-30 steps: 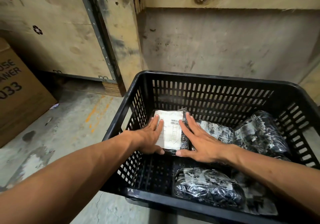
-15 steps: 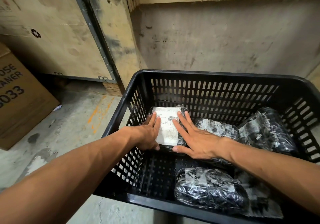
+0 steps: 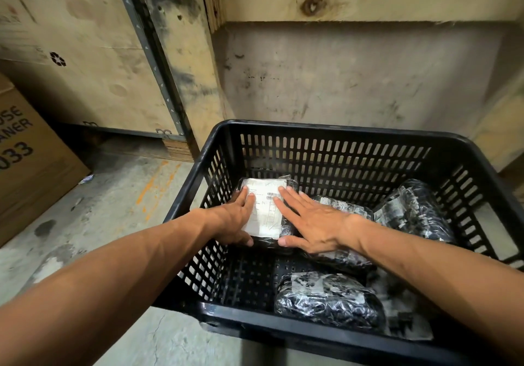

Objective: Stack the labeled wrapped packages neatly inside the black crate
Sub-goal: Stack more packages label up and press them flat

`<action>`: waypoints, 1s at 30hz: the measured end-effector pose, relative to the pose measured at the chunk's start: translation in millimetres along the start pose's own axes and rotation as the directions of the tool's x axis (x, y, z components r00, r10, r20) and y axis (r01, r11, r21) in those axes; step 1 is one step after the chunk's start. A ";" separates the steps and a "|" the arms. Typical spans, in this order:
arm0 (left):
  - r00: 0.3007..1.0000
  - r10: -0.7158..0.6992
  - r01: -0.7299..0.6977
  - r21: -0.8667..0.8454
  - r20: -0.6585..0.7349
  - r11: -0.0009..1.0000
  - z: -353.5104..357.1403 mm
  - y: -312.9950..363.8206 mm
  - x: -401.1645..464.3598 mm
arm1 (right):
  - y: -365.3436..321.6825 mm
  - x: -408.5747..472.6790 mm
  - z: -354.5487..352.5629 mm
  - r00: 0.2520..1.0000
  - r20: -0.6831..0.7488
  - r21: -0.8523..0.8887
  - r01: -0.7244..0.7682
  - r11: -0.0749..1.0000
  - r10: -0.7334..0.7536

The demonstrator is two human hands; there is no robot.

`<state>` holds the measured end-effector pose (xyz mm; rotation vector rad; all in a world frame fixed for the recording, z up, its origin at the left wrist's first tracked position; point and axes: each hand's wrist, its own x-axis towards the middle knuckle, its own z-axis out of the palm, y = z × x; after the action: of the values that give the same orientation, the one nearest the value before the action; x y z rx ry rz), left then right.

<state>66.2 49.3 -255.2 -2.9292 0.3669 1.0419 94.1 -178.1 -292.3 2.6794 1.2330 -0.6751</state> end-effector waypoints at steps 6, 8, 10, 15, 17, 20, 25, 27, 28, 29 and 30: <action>0.964 0.188 -0.185 0.033 -0.190 0.982 3.5 27.4 0.7 | 37.2 -63.5 -14.6 0.994 0.040 0.074 -0.108 0.991 0.105; 0.927 0.285 -0.275 0.075 -0.242 0.958 6.5 45.0 5.9 | 47.2 -83.7 -9.3 0.984 0.077 0.039 -0.165 0.986 0.161; 0.907 0.346 -0.327 0.118 -0.241 0.938 9.5 62.0 13.1 | 52.2 -99.9 -1.2 0.967 0.130 0.015 -0.224 0.975 0.220; 0.896 0.392 -0.357 0.187 -0.209 0.915 8.2 97.3 39.4 | 59.7 -117.9 16.7 0.926 0.218 0.003 -0.317 0.948 0.309; 0.903 0.384 -0.343 0.213 -0.195 0.915 7.7 109.9 51.3 | 63.3 -115.7 20.0 0.914 0.246 0.009 -0.334 0.943 0.322; 0.917 0.367 -0.324 0.246 -0.153 0.913 14.8 122.4 69.4 | 66.6 -103.0 25.8 0.909 0.285 0.018 -0.323 0.946 0.305; 0.919 0.390 -0.348 0.361 -0.050 0.865 43.6 126.2 90.9 | 65.0 -79.0 49.9 0.872 0.380 -0.004 -0.332 0.943 0.308; 0.922 0.384 -0.339 0.366 -0.057 0.867 49.3 124.1 94.9 | 63.8 -75.7 59.6 0.879 0.359 -0.032 -0.325 0.945 0.314; 0.920 0.386 -0.339 0.366 -0.061 0.866 50.3 122.8 95.4 | 63.6 -75.2 61.9 0.885 0.342 -0.039 -0.322 0.946 0.315; 0.919 0.391 -0.345 0.364 -0.060 0.865 50.8 122.1 95.5 | 63.6 -75.9 62.9 0.890 0.332 -0.034 -0.320 0.947 0.313; 0.916 0.397 -0.353 0.357 -0.056 0.865 50.8 121.8 95.4 | 64.0 -77.1 62.4 0.894 0.328 -0.014 -0.318 0.948 0.305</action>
<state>79.1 -85.2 -346.0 -2.6669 1.0454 0.7173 76.2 -291.6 -319.1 2.5679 0.6938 -1.0436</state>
